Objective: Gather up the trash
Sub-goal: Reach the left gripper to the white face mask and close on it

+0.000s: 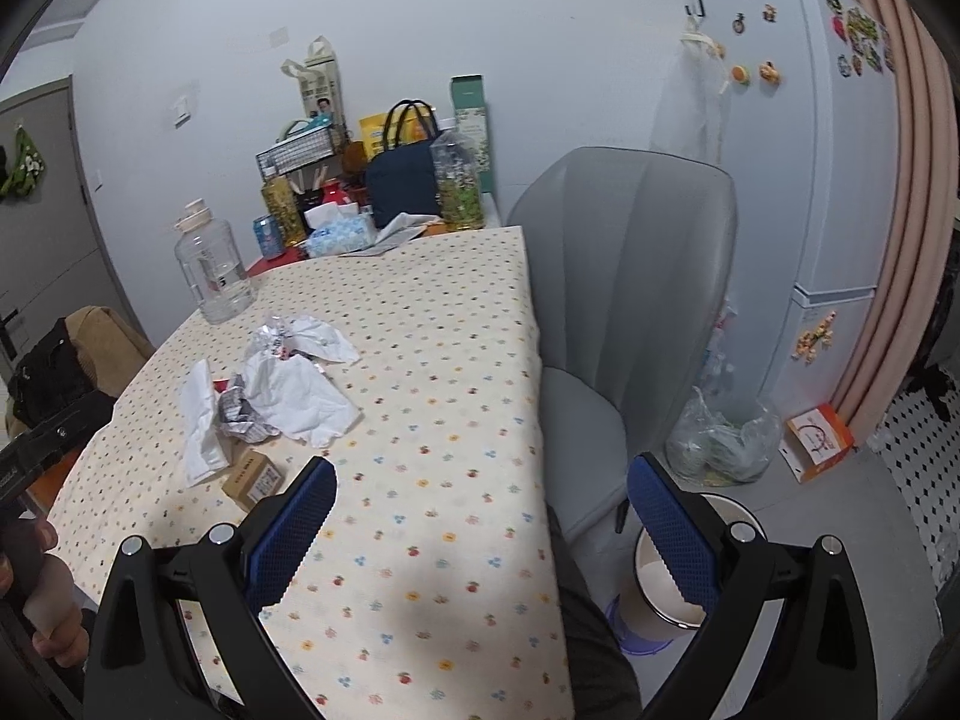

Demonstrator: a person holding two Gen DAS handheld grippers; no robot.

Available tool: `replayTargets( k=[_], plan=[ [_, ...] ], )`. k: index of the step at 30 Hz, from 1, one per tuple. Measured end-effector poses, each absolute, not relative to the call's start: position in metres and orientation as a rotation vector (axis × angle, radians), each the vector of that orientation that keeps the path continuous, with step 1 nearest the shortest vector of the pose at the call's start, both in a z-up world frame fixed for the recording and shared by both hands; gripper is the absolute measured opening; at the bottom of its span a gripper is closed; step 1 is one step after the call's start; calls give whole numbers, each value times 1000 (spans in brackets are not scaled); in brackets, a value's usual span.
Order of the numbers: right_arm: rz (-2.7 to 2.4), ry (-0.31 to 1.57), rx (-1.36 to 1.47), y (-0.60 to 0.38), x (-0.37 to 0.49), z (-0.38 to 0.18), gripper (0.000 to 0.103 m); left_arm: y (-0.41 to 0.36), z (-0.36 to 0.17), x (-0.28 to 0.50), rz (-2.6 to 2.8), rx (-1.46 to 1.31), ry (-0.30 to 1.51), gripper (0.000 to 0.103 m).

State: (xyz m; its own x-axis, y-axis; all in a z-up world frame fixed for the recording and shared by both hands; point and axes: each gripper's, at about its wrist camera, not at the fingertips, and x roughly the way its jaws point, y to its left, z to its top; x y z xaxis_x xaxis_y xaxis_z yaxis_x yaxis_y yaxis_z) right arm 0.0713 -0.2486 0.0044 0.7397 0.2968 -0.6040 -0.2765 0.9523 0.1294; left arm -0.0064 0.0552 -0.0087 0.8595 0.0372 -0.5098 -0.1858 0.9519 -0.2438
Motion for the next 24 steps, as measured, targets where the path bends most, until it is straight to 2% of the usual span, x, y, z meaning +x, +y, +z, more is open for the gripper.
replayTargets(
  k=[5, 16, 24],
  plan=[
    [380, 675, 9, -225, 79, 1, 95, 74, -17, -7, 146, -312, 538, 95],
    [505, 733, -14, -175, 100, -18, 92, 113, -49, 0, 199, -373, 610, 81],
    [563, 768, -9, -151, 111, -29, 91, 126, -76, 18, 207, -409, 679, 80]
  ],
)
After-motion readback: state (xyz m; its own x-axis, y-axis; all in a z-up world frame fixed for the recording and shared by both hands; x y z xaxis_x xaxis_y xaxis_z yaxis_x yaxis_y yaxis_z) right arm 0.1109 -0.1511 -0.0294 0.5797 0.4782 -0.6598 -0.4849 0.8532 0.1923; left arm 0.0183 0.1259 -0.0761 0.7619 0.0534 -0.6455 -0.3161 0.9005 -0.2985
